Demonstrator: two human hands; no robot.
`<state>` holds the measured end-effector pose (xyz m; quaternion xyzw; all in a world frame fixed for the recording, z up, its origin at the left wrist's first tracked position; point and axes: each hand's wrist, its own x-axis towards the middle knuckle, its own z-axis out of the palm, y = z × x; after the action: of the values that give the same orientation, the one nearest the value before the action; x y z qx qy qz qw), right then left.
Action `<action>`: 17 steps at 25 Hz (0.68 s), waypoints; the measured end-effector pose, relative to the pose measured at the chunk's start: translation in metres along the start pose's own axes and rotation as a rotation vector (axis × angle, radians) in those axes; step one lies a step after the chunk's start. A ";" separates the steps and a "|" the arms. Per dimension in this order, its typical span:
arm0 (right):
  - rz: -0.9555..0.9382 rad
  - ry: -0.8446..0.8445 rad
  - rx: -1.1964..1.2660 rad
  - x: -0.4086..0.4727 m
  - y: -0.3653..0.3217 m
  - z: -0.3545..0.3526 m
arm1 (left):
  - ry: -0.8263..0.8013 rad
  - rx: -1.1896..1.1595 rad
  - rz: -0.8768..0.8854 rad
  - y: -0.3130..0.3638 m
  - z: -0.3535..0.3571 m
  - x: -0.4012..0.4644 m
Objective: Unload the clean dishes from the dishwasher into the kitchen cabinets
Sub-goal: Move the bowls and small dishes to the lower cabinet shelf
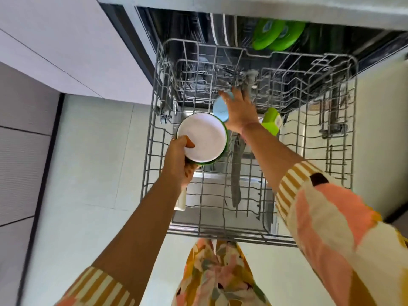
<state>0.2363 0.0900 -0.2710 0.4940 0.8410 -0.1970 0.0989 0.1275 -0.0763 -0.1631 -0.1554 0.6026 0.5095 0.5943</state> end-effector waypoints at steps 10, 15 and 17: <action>0.220 -0.396 2.118 -0.160 -0.022 -0.070 | -0.125 0.005 0.021 0.018 0.025 -0.077; 0.160 -0.466 2.121 -0.179 -0.036 -0.065 | -0.108 0.102 0.025 0.012 0.037 -0.090; 0.189 -0.515 2.082 -0.181 -0.032 -0.061 | -0.113 0.130 0.017 0.010 0.038 -0.090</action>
<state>0.2993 -0.0414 -0.1430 0.3423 0.1722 -0.9057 -0.1813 0.1627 -0.0794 -0.0718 -0.0822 0.6011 0.4824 0.6319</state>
